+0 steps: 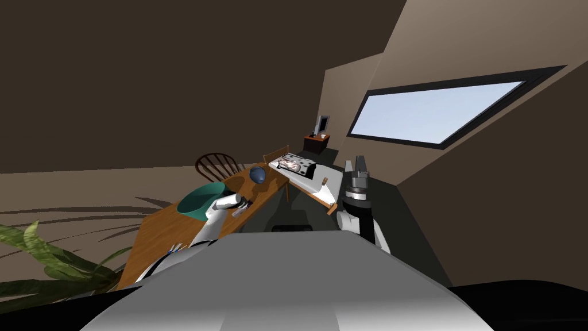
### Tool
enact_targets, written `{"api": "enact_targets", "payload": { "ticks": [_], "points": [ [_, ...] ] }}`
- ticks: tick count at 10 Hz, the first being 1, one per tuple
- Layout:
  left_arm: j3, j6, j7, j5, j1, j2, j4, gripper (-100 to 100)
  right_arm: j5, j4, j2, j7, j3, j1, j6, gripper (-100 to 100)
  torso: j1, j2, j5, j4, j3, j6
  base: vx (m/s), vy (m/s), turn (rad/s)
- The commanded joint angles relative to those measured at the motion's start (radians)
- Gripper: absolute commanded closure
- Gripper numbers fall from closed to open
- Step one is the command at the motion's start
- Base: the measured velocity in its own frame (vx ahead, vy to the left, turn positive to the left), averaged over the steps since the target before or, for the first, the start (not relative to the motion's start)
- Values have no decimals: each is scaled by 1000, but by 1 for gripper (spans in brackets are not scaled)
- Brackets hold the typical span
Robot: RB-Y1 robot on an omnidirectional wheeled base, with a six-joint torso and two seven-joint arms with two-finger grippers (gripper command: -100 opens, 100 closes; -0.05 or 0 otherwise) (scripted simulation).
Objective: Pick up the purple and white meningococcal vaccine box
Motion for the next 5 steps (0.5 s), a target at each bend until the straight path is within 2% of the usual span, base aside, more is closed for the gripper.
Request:
{"api": "enact_targets", "payload": {
  "ticks": [1, 3, 4, 5],
  "points": [
    [2, 32, 11, -5, -1, -2, 8, -100, 0, 0, 0, 0, 0, 0, 0, 0, 0, 0, 0, 0, 0, 0, 26, 45, -45],
    [19, 94, 21, 6, -19, 16, 78, -100, 0, 0, 0, 0, 0, 0, 0, 0, -1, 0, 0, 0, 0, 0, 32, 52, -82],
    [19, 106, 21, 6, -19, 16, 85, -100, 0, 0, 0, 0, 0, 0, 0, 0, 1, 0, 0, 0, 0, 0, 28, 52, -39],
    [27, 138, 25, 11, -27, 25, 119, -100, 0, 0, 0, 0, 0, 0, 0, 0, 0, 0, 0, 0, 0, 0, 35, 48, -62]
  ]
}}
